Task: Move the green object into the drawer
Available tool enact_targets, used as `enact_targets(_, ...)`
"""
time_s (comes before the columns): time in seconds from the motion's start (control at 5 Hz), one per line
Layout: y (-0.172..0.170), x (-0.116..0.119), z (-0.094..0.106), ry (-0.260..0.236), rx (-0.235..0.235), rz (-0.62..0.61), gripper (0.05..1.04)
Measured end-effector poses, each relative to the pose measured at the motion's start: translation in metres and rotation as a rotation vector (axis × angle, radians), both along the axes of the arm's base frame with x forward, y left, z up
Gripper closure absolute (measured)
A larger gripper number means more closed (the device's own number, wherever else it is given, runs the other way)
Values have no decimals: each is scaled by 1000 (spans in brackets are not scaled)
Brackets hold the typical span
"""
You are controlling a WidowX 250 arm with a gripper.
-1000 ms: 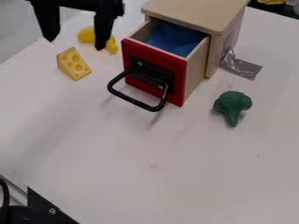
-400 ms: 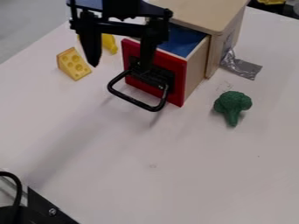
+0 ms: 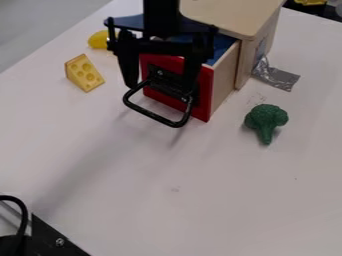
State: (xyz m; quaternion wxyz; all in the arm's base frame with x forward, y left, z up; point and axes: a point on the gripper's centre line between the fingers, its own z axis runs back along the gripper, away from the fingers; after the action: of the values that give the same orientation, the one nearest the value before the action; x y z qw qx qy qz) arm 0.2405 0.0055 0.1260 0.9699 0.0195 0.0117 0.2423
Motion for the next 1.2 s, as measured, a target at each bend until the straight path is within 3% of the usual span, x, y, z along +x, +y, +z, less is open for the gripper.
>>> enact_targets(0.4, -13, 29, -12, 36, 2, 32, 84)
enact_targets(1.0, -61, 62, -26, 28, 14, 49, 84)
enact_targets(1.2, -79, 76, -41, 27, 31, 55, 84)
